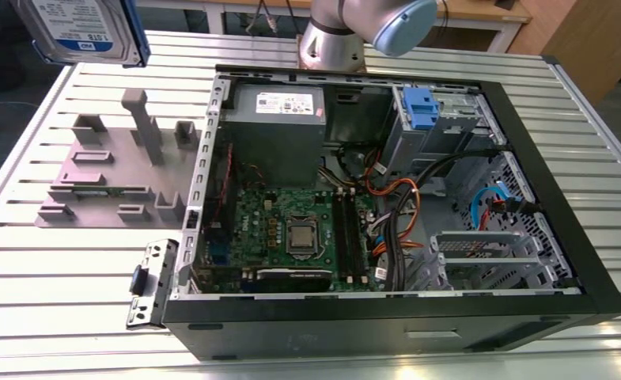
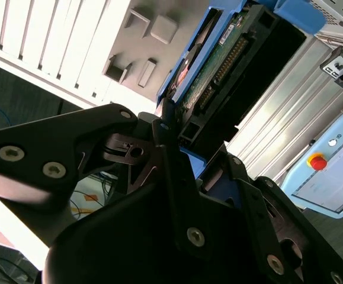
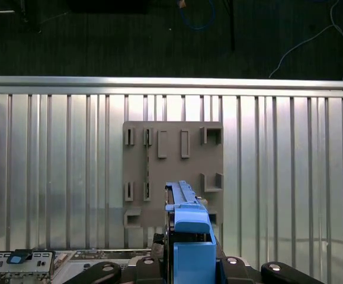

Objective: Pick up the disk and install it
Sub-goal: 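Pick up the disk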

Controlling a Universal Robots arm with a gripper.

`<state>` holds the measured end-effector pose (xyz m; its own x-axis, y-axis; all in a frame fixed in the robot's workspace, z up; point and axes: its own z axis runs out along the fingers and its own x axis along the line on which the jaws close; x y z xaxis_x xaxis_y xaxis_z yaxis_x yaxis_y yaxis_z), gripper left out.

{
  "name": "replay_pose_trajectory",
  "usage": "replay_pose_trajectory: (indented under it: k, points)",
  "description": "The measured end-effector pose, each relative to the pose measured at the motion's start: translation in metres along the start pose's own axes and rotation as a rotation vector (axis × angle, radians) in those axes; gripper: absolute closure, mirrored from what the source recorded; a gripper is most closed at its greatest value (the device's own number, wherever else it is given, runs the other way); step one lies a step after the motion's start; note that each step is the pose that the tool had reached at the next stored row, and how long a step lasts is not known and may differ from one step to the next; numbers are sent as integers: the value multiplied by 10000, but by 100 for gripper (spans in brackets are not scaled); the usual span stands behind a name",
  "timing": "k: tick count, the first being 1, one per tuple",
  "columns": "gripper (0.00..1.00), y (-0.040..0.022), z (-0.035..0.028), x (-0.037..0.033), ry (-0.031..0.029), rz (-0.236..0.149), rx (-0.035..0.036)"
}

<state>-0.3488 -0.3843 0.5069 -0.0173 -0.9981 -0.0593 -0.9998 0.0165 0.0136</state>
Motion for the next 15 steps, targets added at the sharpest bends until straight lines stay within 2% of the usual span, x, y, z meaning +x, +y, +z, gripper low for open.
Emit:
replay_pose_trajectory:
  k: [15]
  points:
    - [64,-100,-1,-2,0,0,0]
